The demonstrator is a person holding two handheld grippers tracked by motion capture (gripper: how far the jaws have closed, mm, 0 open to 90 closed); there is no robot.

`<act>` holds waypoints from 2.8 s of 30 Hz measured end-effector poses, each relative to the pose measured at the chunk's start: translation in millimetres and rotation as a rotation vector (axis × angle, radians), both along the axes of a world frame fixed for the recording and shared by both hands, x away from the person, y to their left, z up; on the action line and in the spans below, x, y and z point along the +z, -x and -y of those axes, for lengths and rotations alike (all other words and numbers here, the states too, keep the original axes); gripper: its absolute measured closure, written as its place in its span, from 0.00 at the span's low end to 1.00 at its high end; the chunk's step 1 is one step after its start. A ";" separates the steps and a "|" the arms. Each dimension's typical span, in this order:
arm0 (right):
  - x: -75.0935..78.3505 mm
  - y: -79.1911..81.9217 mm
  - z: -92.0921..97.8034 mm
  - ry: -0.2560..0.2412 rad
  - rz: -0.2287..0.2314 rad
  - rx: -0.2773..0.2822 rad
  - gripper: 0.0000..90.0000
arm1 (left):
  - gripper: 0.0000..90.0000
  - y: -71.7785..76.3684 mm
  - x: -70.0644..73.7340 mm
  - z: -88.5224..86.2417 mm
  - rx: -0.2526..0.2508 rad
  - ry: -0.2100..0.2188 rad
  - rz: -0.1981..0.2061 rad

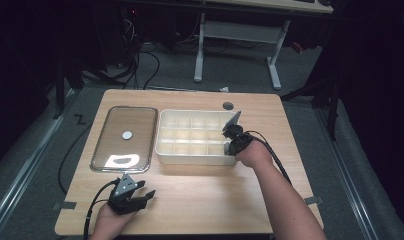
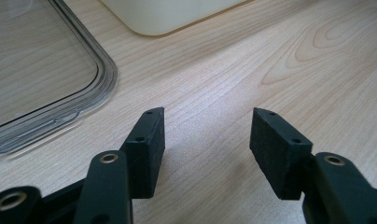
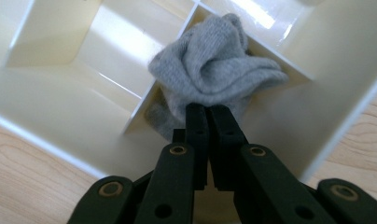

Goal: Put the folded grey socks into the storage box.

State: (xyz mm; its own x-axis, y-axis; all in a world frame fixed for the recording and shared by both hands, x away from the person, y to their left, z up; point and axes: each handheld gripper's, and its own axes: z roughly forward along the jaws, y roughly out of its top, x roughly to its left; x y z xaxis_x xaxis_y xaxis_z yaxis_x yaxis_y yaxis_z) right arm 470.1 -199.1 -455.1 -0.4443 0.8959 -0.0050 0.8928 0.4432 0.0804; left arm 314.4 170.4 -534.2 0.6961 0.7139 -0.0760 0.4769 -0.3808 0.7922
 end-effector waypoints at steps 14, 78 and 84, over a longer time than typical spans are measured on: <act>26.7 -5.2 -3.9 -0.009 0.095 -0.013 1.00 | 0.51 -0.3 -0.5 1.1 -0.002 -0.011 0.002; 30.4 41.9 25.4 -0.225 0.360 0.016 0.87 | 0.51 1.8 0.1 1.9 0.000 -0.011 0.018; 27.1 62.8 32.2 -0.306 0.477 0.034 0.82 | 0.51 2.7 0.4 1.3 -0.002 -0.004 0.031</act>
